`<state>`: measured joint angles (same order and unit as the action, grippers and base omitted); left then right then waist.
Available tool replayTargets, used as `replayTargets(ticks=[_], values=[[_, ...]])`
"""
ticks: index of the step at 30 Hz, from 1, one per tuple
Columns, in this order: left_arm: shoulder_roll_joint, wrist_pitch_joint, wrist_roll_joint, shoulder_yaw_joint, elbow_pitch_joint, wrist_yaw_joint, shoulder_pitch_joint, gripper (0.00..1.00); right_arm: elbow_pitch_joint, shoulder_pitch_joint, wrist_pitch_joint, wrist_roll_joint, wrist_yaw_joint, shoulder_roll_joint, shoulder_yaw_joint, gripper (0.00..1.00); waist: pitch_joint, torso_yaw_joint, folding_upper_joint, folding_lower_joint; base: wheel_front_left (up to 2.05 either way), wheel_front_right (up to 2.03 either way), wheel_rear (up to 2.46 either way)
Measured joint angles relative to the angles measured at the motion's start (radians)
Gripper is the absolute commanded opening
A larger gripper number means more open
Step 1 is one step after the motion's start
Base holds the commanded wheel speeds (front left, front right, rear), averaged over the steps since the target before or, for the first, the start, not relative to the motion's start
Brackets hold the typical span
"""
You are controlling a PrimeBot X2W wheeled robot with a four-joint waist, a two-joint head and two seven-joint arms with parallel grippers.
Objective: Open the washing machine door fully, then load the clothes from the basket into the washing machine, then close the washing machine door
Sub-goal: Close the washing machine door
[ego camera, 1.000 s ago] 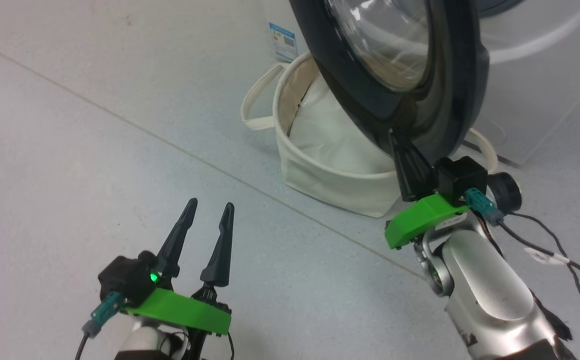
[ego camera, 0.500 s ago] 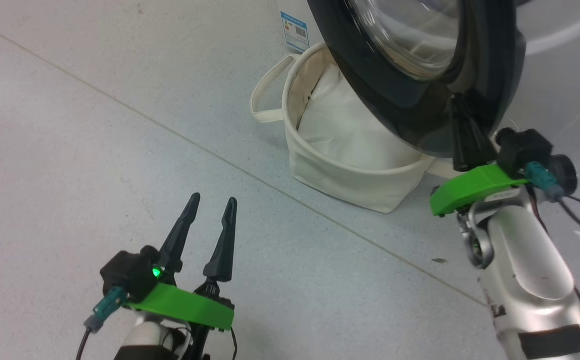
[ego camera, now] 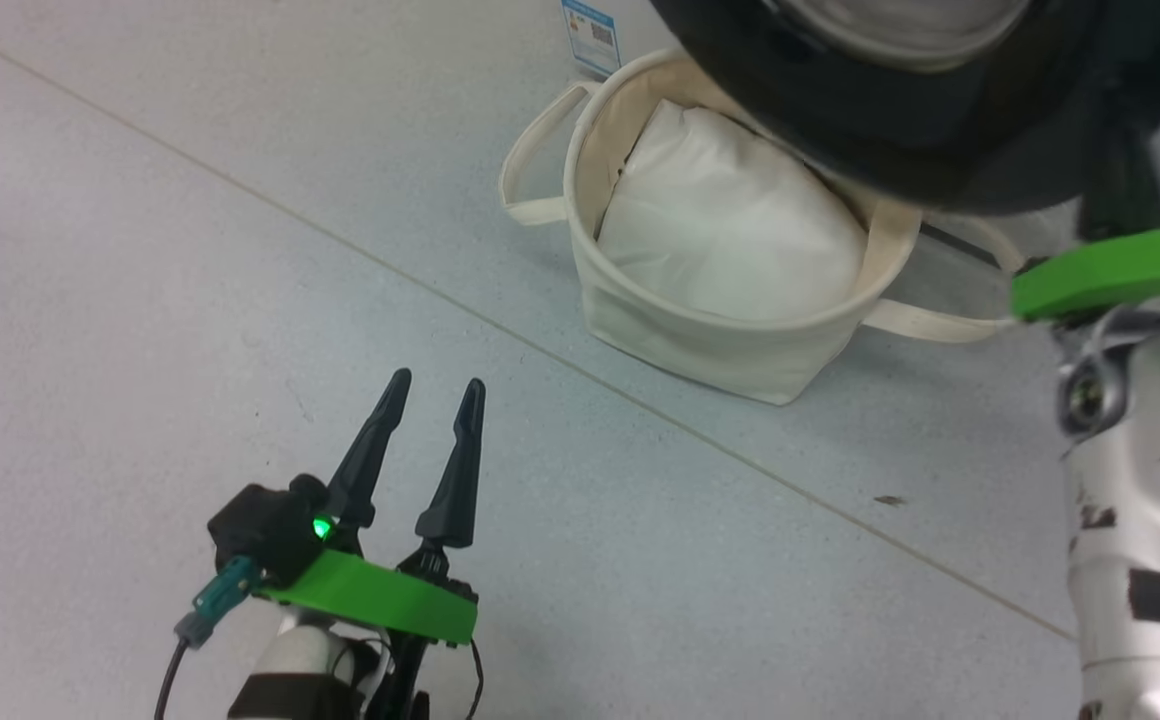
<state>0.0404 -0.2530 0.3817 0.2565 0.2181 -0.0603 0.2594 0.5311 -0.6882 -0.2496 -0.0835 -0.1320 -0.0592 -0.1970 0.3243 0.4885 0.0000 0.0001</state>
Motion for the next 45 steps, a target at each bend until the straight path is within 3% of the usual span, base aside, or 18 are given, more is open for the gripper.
replayTargets(ticks=[12, 20, 37, 45], values=[[-0.004, 0.000, 0.053, 0.039, 0.003, 0.018, 0.041, 1.00, 0.063, -0.183, 0.000, 0.219, 0.001, -0.026, -0.167, 0.00, 0.091, 0.038, 0.0000, 0.0000, 0.00, 0.00, 0.00], [-0.006, 0.000, 0.088, 0.068, 0.002, 0.034, 0.062, 1.00, 0.074, -0.295, -0.001, 0.295, 0.001, -0.052, -0.301, 0.00, 0.143, 0.071, 0.0000, 0.0000, 0.00, 0.00, 0.00], [-0.009, 0.000, 0.126, 0.093, -0.003, 0.052, 0.103, 1.00, 0.122, -0.415, -0.010, 0.365, -0.002, -0.071, -0.363, 0.00, 0.210, 0.085, 0.0000, 0.0000, 0.00, 0.00, 0.00], [-0.010, 0.000, 0.118, 0.080, 0.008, 0.051, 0.104, 1.00, 0.096, -0.375, -0.008, 0.291, 0.000, -0.054, -0.315, 0.00, 0.165, 0.064, 0.0000, 0.0000, 0.00, 0.00, 0.00]])
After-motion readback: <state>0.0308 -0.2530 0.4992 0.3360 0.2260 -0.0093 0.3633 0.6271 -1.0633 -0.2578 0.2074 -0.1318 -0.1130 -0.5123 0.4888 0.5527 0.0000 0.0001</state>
